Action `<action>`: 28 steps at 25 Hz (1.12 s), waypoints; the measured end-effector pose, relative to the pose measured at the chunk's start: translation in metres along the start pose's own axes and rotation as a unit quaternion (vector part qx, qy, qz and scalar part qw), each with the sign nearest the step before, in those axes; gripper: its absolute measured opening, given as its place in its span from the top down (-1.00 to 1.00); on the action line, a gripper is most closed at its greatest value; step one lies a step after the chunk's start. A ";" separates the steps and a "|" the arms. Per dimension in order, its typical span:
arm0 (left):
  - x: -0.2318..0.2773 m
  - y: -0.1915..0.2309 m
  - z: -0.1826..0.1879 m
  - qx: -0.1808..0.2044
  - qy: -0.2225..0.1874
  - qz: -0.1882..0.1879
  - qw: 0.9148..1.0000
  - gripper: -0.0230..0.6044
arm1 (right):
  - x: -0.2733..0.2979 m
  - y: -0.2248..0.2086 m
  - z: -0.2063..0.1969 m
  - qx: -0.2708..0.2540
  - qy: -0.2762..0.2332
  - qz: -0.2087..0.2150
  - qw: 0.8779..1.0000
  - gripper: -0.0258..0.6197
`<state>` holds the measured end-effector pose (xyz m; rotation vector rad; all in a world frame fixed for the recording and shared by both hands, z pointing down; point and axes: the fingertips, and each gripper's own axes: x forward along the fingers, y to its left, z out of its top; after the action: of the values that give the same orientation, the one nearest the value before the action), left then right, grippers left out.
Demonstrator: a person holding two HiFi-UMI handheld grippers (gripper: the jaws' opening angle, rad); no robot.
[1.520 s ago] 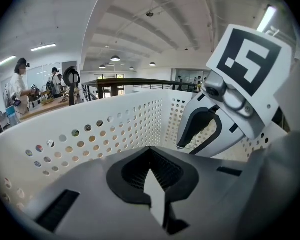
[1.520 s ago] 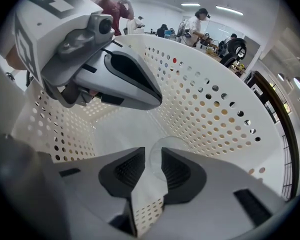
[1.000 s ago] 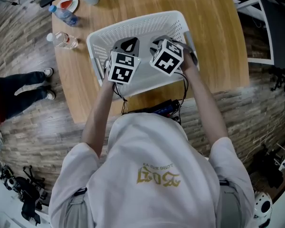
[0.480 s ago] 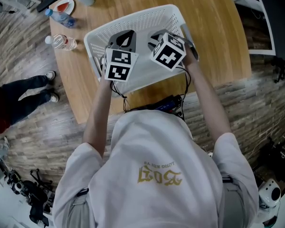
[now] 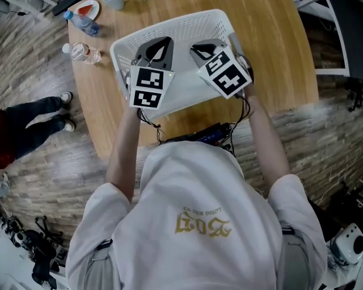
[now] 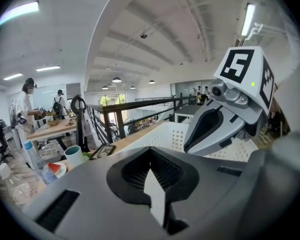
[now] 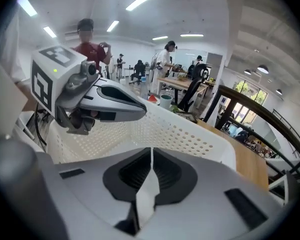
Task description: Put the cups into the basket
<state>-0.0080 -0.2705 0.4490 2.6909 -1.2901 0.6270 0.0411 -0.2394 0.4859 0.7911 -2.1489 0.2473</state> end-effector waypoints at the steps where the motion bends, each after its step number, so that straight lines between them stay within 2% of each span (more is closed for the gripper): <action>1: -0.004 0.004 0.005 -0.003 -0.011 0.013 1.000 0.91 | -0.006 -0.002 0.004 0.011 -0.016 -0.004 1.000 0.86; 4: -0.019 0.013 0.017 -0.005 -0.038 0.045 0.998 0.91 | -0.022 -0.009 0.015 0.032 -0.068 -0.029 0.997 0.89; 6: -0.031 0.015 0.020 0.002 -0.040 0.059 0.997 0.91 | -0.032 -0.010 0.019 0.035 -0.100 -0.049 0.993 0.89; 12: -0.067 0.012 0.031 0.011 -0.067 0.085 0.994 0.91 | -0.067 -0.005 0.025 0.063 -0.164 -0.077 0.981 0.89; 20: -0.117 0.008 0.045 -0.052 -0.135 0.106 0.984 0.91 | -0.121 0.011 0.035 0.119 -0.264 -0.107 0.951 0.89; 24: -0.128 0.006 0.047 -0.061 -0.146 0.123 0.980 0.91 | -0.139 0.015 0.038 0.132 -0.297 -0.119 0.938 0.89; 28: -0.135 0.002 0.051 -0.060 -0.155 0.135 0.977 0.91 | -0.150 0.022 0.036 0.126 -0.314 -0.140 0.931 0.89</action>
<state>-0.0686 -0.1872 0.3478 2.6091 -1.7270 0.1419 0.0757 -0.1693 0.3517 1.4705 -2.5773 0.1283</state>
